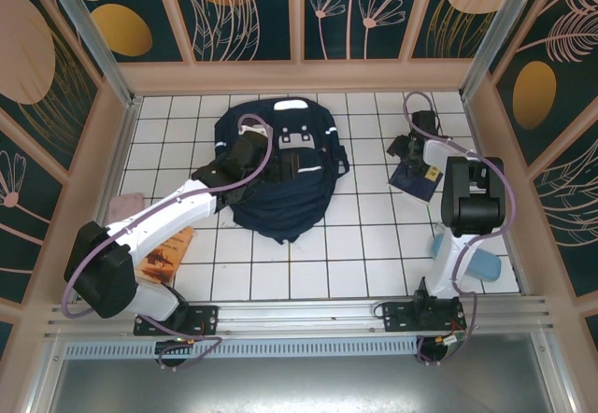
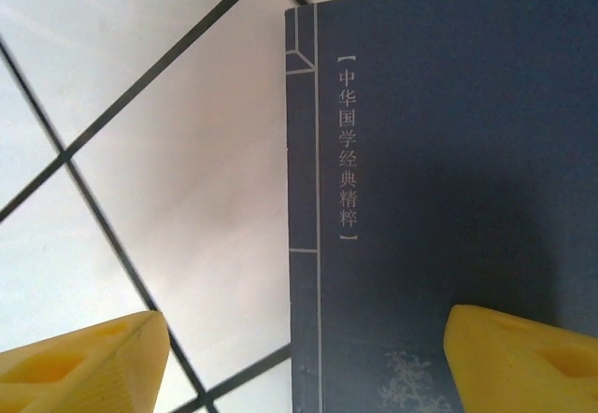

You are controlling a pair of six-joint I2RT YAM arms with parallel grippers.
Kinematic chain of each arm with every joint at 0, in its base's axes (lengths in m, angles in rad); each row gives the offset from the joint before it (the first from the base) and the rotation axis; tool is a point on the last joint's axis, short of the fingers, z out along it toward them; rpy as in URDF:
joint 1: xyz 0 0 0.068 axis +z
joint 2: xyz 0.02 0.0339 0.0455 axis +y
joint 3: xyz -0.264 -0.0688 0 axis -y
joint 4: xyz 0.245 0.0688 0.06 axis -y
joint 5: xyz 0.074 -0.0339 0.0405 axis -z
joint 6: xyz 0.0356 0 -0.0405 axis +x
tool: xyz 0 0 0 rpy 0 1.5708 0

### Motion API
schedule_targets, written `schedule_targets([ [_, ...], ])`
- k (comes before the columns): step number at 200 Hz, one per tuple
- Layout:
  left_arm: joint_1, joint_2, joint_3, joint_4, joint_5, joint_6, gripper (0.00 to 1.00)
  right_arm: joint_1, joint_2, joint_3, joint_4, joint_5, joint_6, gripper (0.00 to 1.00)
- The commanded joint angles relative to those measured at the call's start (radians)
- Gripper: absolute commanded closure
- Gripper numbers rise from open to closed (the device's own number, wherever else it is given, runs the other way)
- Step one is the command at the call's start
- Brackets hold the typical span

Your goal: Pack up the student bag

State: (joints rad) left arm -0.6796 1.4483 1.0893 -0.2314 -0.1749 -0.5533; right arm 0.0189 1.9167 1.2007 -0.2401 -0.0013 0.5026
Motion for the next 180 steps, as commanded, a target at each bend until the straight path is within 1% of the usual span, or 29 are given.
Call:
schedule_targets([
  [1, 0.005, -0.007, 0.009, -0.006, -0.045, -0.031, 0.01, 0.110, -0.016, -0.125, -0.086, -0.106, 0.005, 0.22],
  [25, 0.006, 0.001, 0.016, -0.009, -0.043, -0.037, 0.02, 0.240, -0.109, -0.248, -0.089, -0.114, 0.066, 0.22],
  [44, 0.005, 0.006, 0.011, -0.002, -0.033, -0.050, 0.02, 0.351, -0.212, -0.368, -0.062, -0.119, 0.173, 0.22],
  [57, 0.005, 0.008, 0.007, 0.004, -0.020, -0.063, 0.01, 0.405, -0.275, -0.438, -0.034, -0.121, 0.269, 0.23],
  [80, 0.005, 0.014, 0.002, 0.029, 0.027, -0.072, 0.02, 0.456, -0.377, -0.505, 0.008, -0.148, 0.396, 0.25],
  [101, 0.006, 0.022, 0.006, 0.038, 0.063, -0.077, 0.01, 0.459, -0.462, -0.475, -0.024, -0.140, 0.402, 0.26],
  [111, 0.006, 0.023, 0.006, 0.040, 0.083, -0.076, 0.01, 0.453, -0.491, -0.432, -0.068, -0.102, 0.371, 0.25],
  [129, 0.006, 0.021, 0.000, 0.060, 0.157, -0.055, 0.02, 0.428, -0.506, -0.365, -0.147, -0.017, 0.302, 0.26],
  [144, 0.003, 0.022, 0.001, 0.063, 0.179, -0.069, 0.02, 0.380, -0.498, -0.342, -0.207, 0.067, 0.247, 0.28],
  [150, 0.004, 0.022, 0.004, 0.059, 0.185, -0.073, 0.02, 0.361, -0.495, -0.347, -0.214, 0.078, 0.230, 0.28],
  [167, -0.001, 0.025, 0.007, 0.056, 0.200, -0.092, 0.02, 0.285, -0.500, -0.383, -0.220, 0.087, 0.189, 0.30],
  [180, -0.011, 0.028, 0.009, 0.063, 0.223, -0.108, 0.02, 0.233, -0.508, -0.417, -0.205, 0.065, 0.151, 0.31],
])
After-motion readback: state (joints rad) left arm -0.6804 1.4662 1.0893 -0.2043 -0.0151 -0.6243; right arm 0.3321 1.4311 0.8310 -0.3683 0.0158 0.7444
